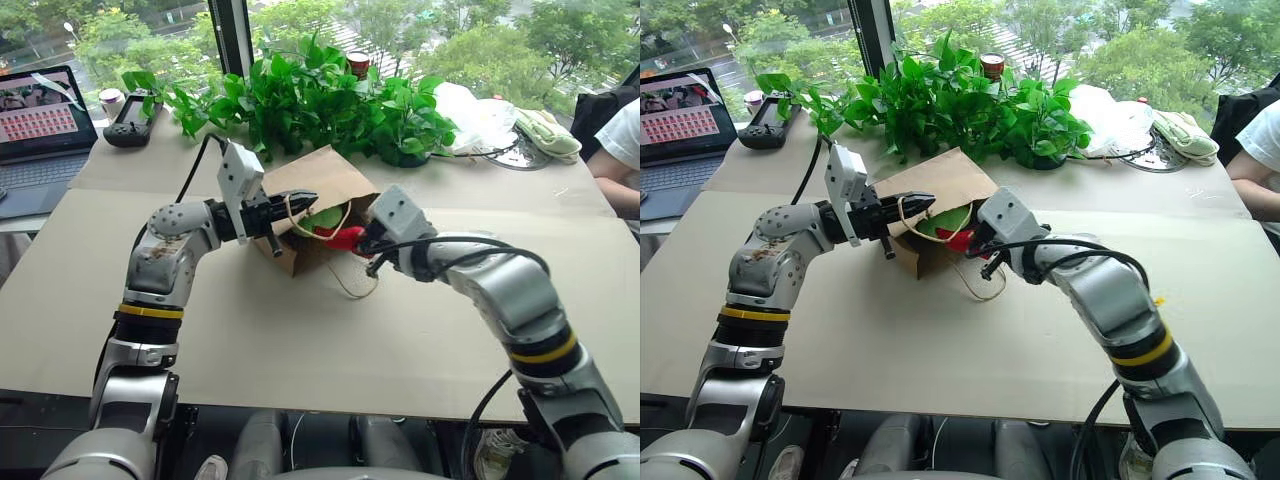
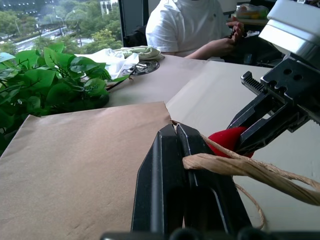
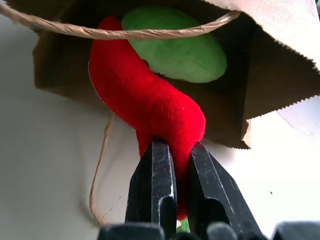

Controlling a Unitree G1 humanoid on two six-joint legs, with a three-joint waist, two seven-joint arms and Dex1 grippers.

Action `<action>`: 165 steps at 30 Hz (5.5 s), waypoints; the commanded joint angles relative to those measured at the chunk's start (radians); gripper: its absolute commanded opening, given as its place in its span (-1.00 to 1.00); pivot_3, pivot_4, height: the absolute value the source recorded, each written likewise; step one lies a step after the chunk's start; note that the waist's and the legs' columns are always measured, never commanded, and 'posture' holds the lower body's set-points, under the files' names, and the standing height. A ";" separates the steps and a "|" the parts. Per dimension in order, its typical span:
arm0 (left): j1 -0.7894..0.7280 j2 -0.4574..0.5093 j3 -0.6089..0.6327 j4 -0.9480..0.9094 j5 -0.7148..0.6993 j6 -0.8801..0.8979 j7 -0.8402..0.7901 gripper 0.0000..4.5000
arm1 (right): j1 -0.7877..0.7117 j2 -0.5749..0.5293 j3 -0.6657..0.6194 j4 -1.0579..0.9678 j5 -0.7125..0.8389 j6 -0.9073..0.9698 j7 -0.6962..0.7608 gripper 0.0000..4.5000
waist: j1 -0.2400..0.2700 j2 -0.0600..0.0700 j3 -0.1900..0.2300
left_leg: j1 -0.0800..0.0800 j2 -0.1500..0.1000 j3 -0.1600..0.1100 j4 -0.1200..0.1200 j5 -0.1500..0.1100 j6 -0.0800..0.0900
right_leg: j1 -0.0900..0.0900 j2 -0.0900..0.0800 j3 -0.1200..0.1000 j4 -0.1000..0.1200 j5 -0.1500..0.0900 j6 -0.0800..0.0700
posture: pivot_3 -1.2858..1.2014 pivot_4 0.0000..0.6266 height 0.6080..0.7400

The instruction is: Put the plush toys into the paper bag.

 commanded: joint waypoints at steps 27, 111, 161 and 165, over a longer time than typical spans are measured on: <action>-0.023 0.005 -0.003 -0.032 -0.008 -0.004 0.002 -1.00 | -0.026 0.445 -0.002 0.342 -0.164 -0.229 -0.156 -0.02 | -0.010 0.000 0.000 | 0.000 0.000 0.000 0.000 0.000 0.000 | 0.000 0.000 -0.002 0.002 0.000 0.000 | 0.03 -0.52 1.00; -0.112 -0.139 0.191 0.064 -0.193 0.133 0.198 -1.00 | -0.002 -0.012 -0.443 -0.331 0.165 0.114 0.062 -1.00 | -0.008 0.000 0.000 | 0.000 0.000 -0.004 -0.001 0.000 0.000 | 0.001 0.000 -0.001 -0.001 0.000 0.000 | 0.03 -0.52 1.00; 0.067 -0.003 0.279 -0.204 -0.500 0.513 0.212 0.98 | 0.013 -0.125 -0.735 -0.387 0.568 0.178 0.175 1.00 | -0.008 0.000 0.000 | 0.001 0.000 -0.004 -0.002 0.000 0.000 | 0.001 -0.001 0.000 -0.001 0.000 0.000 | 0.03 -0.52 1.00; 0.172 0.065 0.263 -0.253 -0.484 0.511 0.173 0.98 | 0.085 -0.185 -0.797 -0.395 0.680 0.141 0.248 1.00 | -0.008 0.000 0.000 | 0.001 0.000 -0.004 -0.002 0.000 0.000 | 0.002 -0.001 0.000 -0.002 0.000 0.000 | 0.03 -0.52 1.00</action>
